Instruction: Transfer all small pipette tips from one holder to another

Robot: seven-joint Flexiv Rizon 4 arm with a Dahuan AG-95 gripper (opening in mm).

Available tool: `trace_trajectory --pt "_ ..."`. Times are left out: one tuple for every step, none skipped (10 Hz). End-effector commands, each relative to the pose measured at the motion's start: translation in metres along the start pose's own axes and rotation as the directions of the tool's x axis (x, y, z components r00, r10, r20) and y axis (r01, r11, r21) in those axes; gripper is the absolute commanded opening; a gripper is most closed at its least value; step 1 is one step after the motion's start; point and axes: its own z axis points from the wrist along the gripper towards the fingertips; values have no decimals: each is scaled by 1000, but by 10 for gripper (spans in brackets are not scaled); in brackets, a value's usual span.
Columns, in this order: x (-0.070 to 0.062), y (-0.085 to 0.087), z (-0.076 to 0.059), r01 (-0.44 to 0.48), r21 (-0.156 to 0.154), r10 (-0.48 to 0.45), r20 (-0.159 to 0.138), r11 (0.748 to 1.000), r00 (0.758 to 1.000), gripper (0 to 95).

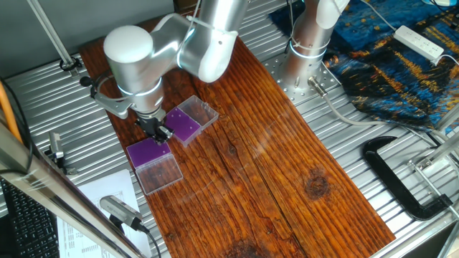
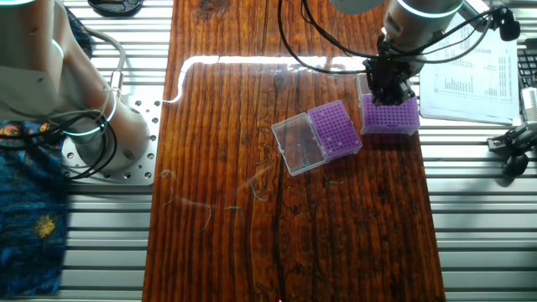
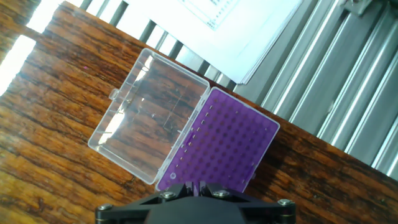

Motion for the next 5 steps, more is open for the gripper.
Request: trace_trajectory --pt "-1 -1 0 0 -3 0 0 1000 1000 0" --pt "-1 -1 1 -2 -5 2 0 1000 1000 0" --pt "-1 -1 1 -1 -5 1 -1 1000 1000 0" --pt "0 -1 2 -1 -5 1 -2 1000 1000 0" --pt "0 -1 2 -1 -7 1 0 1000 1000 0"
